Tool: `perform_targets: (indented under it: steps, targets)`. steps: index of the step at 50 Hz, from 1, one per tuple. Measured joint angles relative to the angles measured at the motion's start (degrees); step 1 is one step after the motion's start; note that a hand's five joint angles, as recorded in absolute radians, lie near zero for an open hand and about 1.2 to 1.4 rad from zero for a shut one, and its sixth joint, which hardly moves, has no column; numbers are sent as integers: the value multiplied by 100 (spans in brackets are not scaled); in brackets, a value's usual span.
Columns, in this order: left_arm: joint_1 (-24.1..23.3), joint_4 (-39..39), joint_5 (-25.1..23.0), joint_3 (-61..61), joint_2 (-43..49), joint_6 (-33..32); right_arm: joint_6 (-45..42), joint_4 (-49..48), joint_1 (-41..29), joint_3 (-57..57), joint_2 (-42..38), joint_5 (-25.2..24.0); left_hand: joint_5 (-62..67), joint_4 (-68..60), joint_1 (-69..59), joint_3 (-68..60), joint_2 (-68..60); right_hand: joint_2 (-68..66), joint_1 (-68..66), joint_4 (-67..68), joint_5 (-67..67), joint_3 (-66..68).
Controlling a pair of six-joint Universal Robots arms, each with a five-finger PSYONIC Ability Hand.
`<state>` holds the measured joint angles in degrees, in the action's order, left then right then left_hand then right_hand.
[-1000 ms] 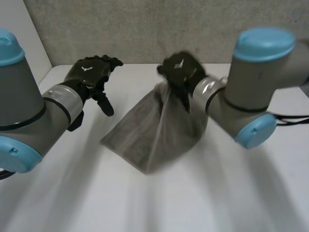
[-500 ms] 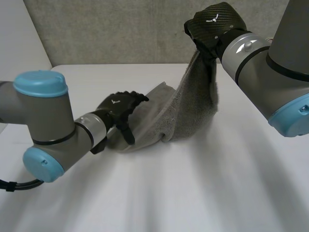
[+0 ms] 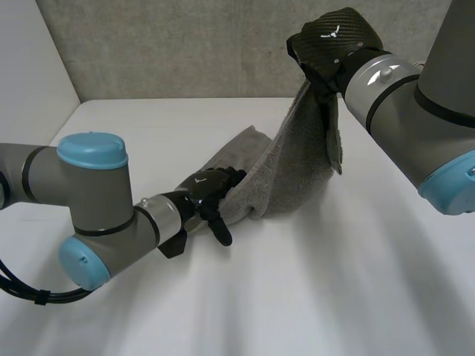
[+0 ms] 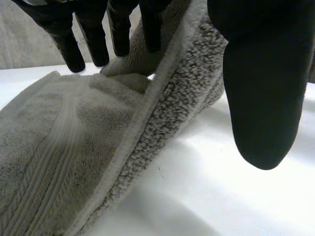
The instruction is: Fold the laundry
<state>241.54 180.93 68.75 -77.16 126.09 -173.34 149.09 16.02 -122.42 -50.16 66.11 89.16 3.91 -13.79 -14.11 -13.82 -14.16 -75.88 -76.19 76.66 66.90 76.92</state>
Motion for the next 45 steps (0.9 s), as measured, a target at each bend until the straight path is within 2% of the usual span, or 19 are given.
perform_targets:
  steps: [3, 5, 7, 10, 15, 20, 27, 34, 39, 45]
  targets:
    - [-20, 133, 125, -9, 115, 47, 19, 1, 0, -71, 44, -2, 1524, -1529, -1596, -1521, -1491, 0, 0, 0, 0, 0]
    - [-43, 298, 344, -11, 229, 106, 29, 1, 0, -125, 104, -7, 3101, -3113, -3189, -3206, -3179, 0, 0, 0, 0, 0]
    - [-60, 457, 600, -11, 313, 142, 31, 0, 2, -153, 152, -15, 4366, -4367, -4386, -4359, -4328, 0, 0, 0, 0, 0]
    - [-77, 759, 1182, -11, 402, 164, 14, -1, 11, -173, 224, -31, 5116, -5194, -5064, -5185, -5161, 0, 0, 0, 0, 0]
    - [-80, 1128, 2006, 1, 242, 150, -57, 10, 119, -155, 263, -38, 5355, -5518, -5270, -5514, -5481, 0, 0, 0, 0, 0]
    - [-36, 1264, 2385, -38, -368, 116, -219, 28, 347, -224, 274, -50, 5406, -5577, -5320, -5570, -5537, 0, 0, 0, 1, 0]
    - [116, 1261, 2411, -261, -1659, -188, -430, 57, 492, -398, 574, -64, 5405, -5588, -5342, -5578, -5548, 0, 0, 0, 1, 0]
    - [268, 1281, 2360, -360, -3275, -718, -461, 26, 625, -377, 1458, -123, 5406, -5597, -5343, -5584, -5552, 0, -1, 0, 0, 1]
    - [293, 1275, 2322, -247, -3983, -845, -453, 20, 741, -237, 1943, -246, 5407, -5598, -5343, -5584, -5552, 0, -1, 0, 0, 2]
    - [408, 1128, 2245, -160, -4275, -985, -564, 304, 921, -87, 2106, -423, 5408, -5598, -5344, -5584, -5553, 0, -1, 0, 1, 21]
